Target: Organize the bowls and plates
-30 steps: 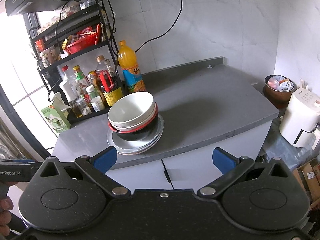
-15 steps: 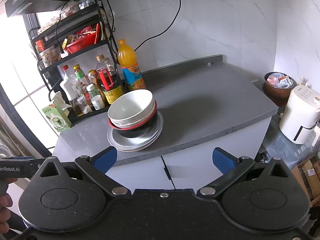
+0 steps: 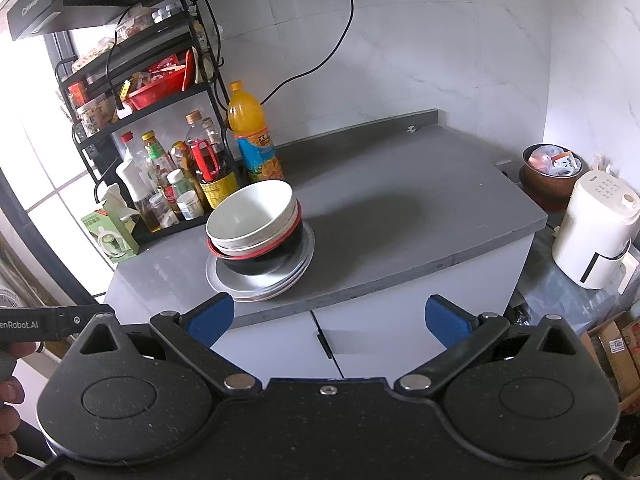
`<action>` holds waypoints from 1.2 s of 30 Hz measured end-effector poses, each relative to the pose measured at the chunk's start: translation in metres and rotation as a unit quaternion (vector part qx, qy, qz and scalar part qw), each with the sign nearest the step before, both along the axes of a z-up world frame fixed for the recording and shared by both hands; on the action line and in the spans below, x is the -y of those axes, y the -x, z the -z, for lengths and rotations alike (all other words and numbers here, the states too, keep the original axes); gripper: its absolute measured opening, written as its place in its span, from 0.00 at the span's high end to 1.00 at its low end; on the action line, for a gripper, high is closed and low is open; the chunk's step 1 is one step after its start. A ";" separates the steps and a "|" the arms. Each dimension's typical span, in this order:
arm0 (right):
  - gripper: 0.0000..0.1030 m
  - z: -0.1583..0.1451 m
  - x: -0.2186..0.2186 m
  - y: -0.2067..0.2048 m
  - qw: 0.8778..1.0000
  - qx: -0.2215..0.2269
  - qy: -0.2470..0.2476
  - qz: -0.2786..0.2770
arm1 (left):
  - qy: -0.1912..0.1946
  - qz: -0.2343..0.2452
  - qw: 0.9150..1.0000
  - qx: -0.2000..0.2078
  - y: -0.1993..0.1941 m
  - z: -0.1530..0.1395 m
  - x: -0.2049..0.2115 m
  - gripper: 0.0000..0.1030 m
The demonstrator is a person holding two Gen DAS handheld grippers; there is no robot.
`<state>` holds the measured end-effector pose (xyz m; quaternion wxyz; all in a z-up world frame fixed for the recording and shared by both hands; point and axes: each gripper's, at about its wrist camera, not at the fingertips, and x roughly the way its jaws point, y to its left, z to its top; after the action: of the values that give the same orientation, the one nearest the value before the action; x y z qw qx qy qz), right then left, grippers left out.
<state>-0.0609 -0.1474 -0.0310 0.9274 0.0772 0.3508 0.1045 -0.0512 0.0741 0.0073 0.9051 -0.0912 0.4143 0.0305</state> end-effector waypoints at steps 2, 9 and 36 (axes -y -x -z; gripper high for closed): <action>0.00 -0.001 0.003 0.000 1.000 0.000 0.000 0.000 | -0.001 0.001 1.000 0.000 -0.001 0.000 0.004 0.01; 0.00 -0.003 0.008 0.001 1.000 0.004 0.007 -0.002 | -0.001 0.002 1.000 0.000 -0.002 0.000 0.008 0.01; 0.00 -0.004 0.013 0.001 1.000 0.003 0.018 0.000 | -0.033 0.003 0.999 -0.003 -0.002 0.001 0.028 0.01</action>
<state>-0.0615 -0.1603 -0.0270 0.9299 0.0601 0.3494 0.0983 -0.0491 0.0463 0.0061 0.9066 -0.0599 0.4156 0.0415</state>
